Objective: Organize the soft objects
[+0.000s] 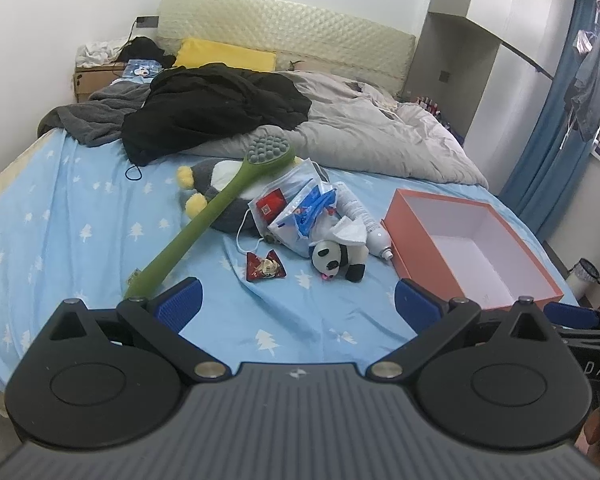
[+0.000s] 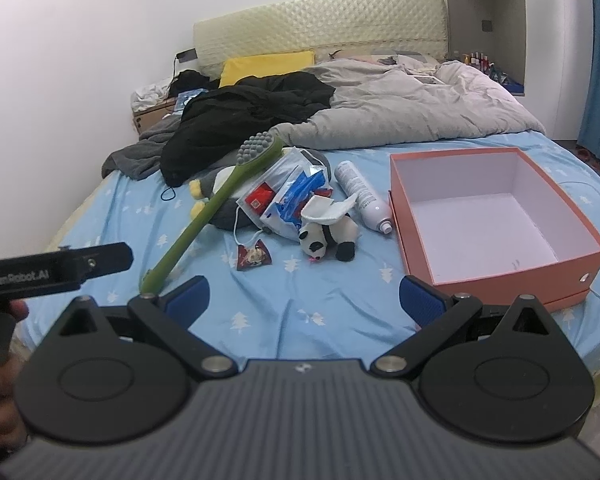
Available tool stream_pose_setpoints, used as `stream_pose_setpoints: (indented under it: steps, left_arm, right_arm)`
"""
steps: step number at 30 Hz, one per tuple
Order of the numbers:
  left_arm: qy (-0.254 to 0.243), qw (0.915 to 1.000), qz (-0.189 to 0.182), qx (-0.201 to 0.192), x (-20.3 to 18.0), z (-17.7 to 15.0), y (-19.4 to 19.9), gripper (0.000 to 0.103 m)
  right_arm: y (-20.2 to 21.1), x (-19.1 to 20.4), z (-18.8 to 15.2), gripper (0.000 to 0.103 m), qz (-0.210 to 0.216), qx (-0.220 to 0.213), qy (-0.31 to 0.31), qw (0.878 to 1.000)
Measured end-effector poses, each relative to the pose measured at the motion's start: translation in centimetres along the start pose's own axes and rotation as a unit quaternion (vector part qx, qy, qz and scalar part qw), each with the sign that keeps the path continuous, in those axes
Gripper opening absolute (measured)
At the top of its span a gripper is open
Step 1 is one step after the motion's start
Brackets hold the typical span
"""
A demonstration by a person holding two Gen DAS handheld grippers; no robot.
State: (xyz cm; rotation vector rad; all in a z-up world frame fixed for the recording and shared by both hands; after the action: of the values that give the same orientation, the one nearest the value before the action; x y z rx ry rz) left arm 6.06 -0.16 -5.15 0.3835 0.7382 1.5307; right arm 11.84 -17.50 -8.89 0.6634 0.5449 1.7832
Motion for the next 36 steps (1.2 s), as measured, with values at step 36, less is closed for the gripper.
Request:
stream_pose_setpoints:
  steps: [36]
  left_arm:
    - [-0.017,0.9998,0.006,0.005,0.1,-1.0,-1.0,0.103]
  right_arm:
    - [-0.6,-0.1,-1.0,0.103,-0.003,-0.003,0.005,1.000]
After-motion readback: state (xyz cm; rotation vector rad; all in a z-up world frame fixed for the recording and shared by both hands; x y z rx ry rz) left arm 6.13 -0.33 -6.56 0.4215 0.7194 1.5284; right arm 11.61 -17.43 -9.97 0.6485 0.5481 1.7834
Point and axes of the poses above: each gripper's, at about its wrist camera, not at the fingertips, and y roughly against the way its jaws point, x to its left, z to its top, the point moved 8 cm from there along -y, roughly the way its jaws point, and after that the axes turned 5 degrees about x, right-handed, at the moved point
